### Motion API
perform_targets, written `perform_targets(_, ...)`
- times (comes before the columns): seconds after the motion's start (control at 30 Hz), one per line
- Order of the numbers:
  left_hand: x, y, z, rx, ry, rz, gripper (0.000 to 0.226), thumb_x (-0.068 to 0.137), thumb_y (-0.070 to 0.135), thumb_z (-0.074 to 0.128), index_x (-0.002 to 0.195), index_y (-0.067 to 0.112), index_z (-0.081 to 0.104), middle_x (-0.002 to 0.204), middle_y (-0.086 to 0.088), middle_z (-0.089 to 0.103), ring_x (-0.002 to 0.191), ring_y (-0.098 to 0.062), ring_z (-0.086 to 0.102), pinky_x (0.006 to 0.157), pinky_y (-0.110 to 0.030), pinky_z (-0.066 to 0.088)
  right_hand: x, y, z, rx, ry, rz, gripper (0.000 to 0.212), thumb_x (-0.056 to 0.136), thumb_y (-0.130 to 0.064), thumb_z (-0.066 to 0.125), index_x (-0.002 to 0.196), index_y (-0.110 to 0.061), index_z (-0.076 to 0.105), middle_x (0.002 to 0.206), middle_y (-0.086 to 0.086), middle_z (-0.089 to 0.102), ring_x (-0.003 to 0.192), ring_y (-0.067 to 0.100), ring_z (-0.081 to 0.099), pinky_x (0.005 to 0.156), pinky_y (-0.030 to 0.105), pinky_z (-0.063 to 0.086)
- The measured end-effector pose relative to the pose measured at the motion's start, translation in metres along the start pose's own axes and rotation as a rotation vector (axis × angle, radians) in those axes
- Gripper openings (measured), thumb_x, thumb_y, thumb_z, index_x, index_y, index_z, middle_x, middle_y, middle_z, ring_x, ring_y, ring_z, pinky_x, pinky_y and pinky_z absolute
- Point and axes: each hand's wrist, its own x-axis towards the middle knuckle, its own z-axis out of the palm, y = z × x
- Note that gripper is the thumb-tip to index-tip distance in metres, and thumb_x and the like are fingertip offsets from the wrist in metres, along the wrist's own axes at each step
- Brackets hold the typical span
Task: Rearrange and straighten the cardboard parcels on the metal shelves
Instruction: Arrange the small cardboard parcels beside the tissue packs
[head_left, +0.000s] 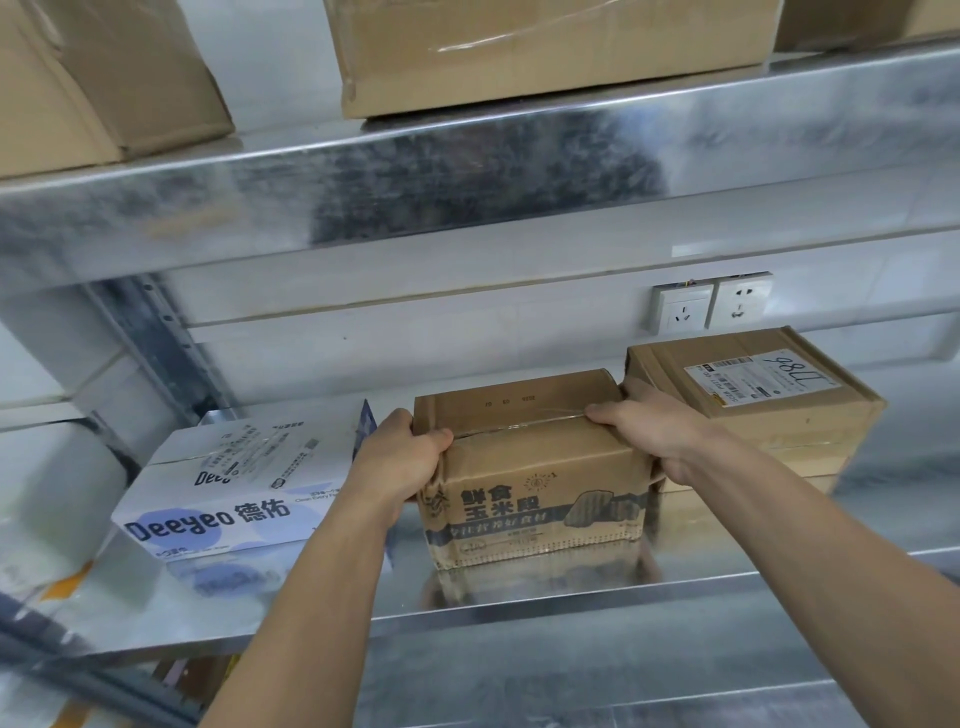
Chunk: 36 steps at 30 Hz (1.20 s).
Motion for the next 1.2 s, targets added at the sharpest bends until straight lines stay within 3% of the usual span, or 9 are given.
perform_targets(0.2,0.001,-0.001,0.001,0.005,0.003,0.012,0.016,0.097,0.034,0.061,0.102,0.019,0.057,0.101,-0.007,0.066,0.092,-0.025,0.065,0.076,-0.039,0.056,-0.001,0.0,0.0,-0.001,0.003,-0.007,0.034,0.101,-0.031,0.06,0.13,-0.017,0.048,0.112,0.013,0.063,0.085,0.029,0.065,0.052,0.032,0.053)
perform_targets(0.43,-0.001,-0.001,0.001,-0.003,0.002,0.007,0.016,0.098,0.034,0.06,0.103,0.019,0.057,0.1,-0.007,0.066,0.091,-0.023,0.065,0.068,-0.033,0.05,-0.001,0.0,0.001,0.01,0.001,-0.002,0.035,0.101,-0.032,0.06,0.13,-0.017,0.048,0.11,0.012,0.062,0.083,0.028,0.063,0.052,0.032,0.052)
perform_targets(0.73,-0.008,0.0,0.001,-0.08,-0.006,-0.004,0.024,0.1,0.036,0.059,0.111,0.016,0.056,0.103,-0.006,0.067,0.092,-0.022,0.066,0.065,-0.032,0.05,-0.004,0.004,0.001,0.068,0.004,-0.004,0.037,0.1,-0.036,0.061,0.131,-0.019,0.048,0.112,0.011,0.063,0.086,0.029,0.063,0.063,0.037,0.053)
perform_targets(1.07,-0.019,0.0,0.0,-0.18,-0.012,-0.025,0.029,0.098,0.043,0.059,0.112,0.017,0.056,0.106,-0.008,0.067,0.096,-0.025,0.066,0.071,-0.035,0.054,-0.008,0.009,0.0,0.158,-0.002,-0.009,0.042,0.098,-0.04,0.063,0.134,-0.023,0.048,0.118,0.009,0.062,0.095,0.03,0.063,0.059,0.036,0.055)
perform_targets(1.2,-0.022,0.002,-0.003,-0.222,0.026,0.016,0.031,0.097,0.043,0.061,0.114,0.017,0.056,0.105,-0.006,0.065,0.098,-0.024,0.065,0.083,-0.041,0.054,-0.01,0.012,-0.002,0.199,0.01,-0.041,0.036,0.095,-0.04,0.066,0.124,-0.027,0.051,0.116,0.006,0.063,0.102,0.03,0.064,0.08,0.051,0.061)
